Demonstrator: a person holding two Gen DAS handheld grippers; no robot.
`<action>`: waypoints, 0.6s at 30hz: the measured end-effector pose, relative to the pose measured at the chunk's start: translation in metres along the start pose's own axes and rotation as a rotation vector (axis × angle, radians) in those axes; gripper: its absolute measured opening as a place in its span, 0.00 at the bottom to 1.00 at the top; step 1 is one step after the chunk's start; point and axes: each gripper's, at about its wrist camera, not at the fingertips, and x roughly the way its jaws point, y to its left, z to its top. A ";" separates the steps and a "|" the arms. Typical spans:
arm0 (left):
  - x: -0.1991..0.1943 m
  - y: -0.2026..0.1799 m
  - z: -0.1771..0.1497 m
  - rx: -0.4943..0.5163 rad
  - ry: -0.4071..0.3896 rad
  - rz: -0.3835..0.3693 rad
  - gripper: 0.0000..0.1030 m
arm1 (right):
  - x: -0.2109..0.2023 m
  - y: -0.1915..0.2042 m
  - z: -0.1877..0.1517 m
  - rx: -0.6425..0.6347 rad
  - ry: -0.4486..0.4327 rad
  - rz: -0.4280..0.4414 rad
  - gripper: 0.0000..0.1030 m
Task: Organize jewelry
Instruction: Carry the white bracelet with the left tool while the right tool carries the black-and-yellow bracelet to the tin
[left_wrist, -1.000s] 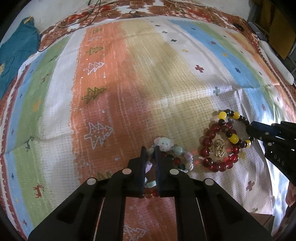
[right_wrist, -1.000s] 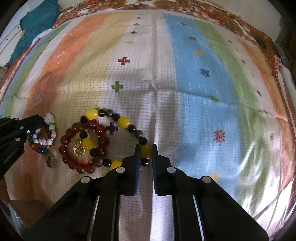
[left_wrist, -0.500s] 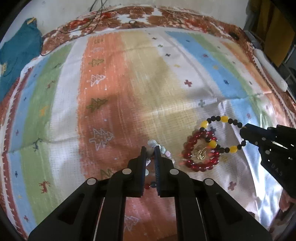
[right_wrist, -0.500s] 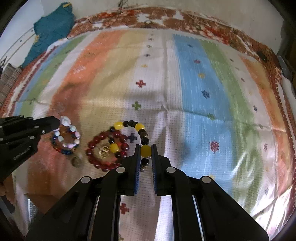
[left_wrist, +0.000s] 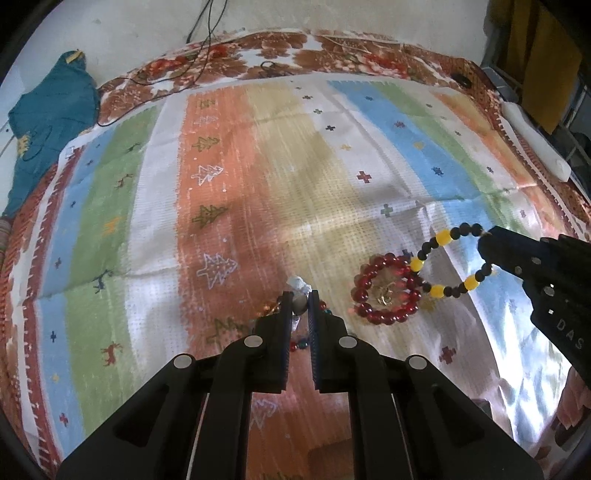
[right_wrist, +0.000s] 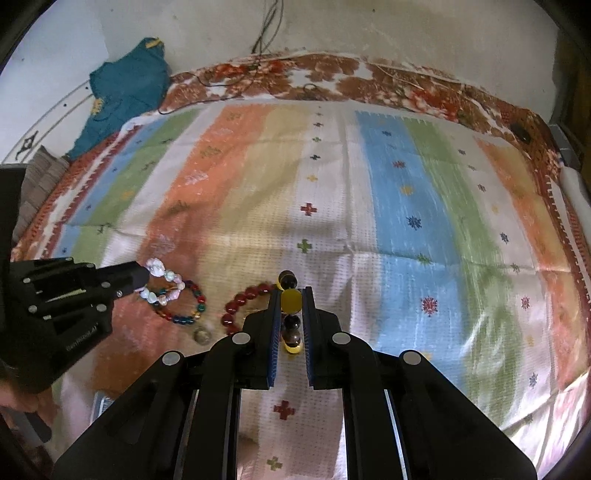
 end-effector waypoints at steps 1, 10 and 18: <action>-0.005 0.000 -0.002 -0.002 -0.006 0.000 0.08 | -0.002 0.001 -0.001 -0.001 -0.004 0.000 0.12; -0.041 -0.001 -0.003 -0.031 -0.073 -0.012 0.08 | -0.029 0.008 -0.008 0.000 -0.066 0.039 0.12; -0.065 -0.012 -0.017 -0.008 -0.113 -0.027 0.08 | -0.053 0.011 -0.012 0.008 -0.140 0.041 0.12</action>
